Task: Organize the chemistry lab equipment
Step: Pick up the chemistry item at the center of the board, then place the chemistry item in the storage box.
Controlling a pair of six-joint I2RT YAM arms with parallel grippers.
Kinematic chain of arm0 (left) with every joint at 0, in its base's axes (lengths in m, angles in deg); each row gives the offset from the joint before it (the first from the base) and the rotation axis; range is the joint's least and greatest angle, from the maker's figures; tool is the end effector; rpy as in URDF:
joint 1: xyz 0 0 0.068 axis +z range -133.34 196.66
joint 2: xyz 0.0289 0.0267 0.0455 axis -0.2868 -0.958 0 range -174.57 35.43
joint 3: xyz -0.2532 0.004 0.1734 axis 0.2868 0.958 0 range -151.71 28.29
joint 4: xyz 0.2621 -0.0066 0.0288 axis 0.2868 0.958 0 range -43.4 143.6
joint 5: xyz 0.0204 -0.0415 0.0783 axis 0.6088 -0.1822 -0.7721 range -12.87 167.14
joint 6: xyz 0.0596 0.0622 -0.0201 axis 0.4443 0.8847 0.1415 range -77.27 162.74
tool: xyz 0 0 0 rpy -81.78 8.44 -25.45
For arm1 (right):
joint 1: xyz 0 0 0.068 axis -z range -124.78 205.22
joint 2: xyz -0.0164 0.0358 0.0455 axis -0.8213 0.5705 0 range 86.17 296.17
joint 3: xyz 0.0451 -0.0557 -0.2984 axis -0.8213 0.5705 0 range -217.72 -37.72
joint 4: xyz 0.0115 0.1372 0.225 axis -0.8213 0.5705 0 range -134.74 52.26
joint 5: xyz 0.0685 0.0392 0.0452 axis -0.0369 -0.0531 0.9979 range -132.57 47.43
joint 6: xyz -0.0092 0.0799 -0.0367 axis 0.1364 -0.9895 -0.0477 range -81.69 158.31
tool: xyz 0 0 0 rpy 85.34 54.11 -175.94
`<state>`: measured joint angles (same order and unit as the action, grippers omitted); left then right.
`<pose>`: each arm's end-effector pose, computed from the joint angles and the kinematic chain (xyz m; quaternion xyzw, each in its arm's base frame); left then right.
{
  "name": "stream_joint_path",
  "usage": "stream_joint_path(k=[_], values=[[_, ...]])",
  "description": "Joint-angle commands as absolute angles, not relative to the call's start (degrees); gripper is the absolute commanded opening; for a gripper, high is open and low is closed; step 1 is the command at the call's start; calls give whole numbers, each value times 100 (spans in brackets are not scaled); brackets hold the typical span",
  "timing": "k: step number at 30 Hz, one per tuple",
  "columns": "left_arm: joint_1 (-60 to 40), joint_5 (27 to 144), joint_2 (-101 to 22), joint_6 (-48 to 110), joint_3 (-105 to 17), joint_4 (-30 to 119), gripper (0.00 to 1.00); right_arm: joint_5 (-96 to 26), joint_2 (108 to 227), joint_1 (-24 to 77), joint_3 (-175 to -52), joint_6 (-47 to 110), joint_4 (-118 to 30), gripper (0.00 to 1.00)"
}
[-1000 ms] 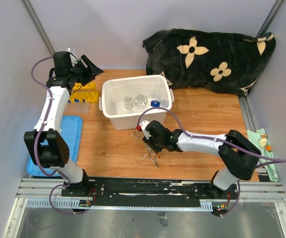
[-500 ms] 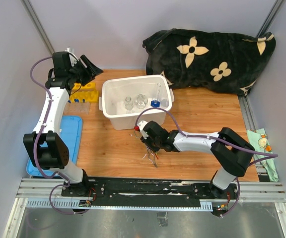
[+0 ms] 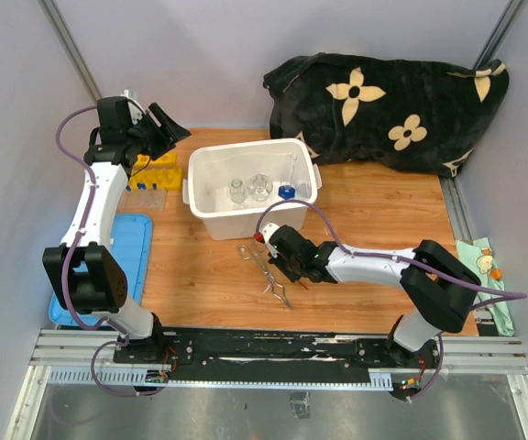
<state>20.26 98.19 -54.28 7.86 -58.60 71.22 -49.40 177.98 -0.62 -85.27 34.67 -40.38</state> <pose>0.4004 -0.0032 0.3924 -0.1872 0.8247 -0.2879 0.4494 0.2038 0.2836 0.1686 -0.3919 0.8479 0.1265 0.3339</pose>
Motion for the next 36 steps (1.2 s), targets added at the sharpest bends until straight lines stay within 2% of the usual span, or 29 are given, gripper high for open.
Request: stream_joint_path(k=[1,8,13,18,21,26,36], values=[[2071,9824,-5245,850,-5793,7124,66,-5344,17194,-130,-8650,3529,-3011,1],[2071,9791,-5255,825,-5745,7111,66,-5091,15825,-130,-9792,4247,-1508,0],[2071,9795,-5269,744,-5674,7008,66,-4474,15697,-130,-11324,5047,-47,1],[2071,9804,-5294,712,-5663,6956,66,-4562,16166,-130,-12596,5761,443,1],[2066,9840,-5290,696,-5623,6943,66,-4772,16475,-71,-12750,6544,-126,0],[2071,9865,-5259,749,-5653,7014,66,-4156,17374,285,-13135,7820,-926,1],[2071,9800,-5279,923,-5706,7085,66,-3021,19399,1182,-15188,8035,-740,0]])
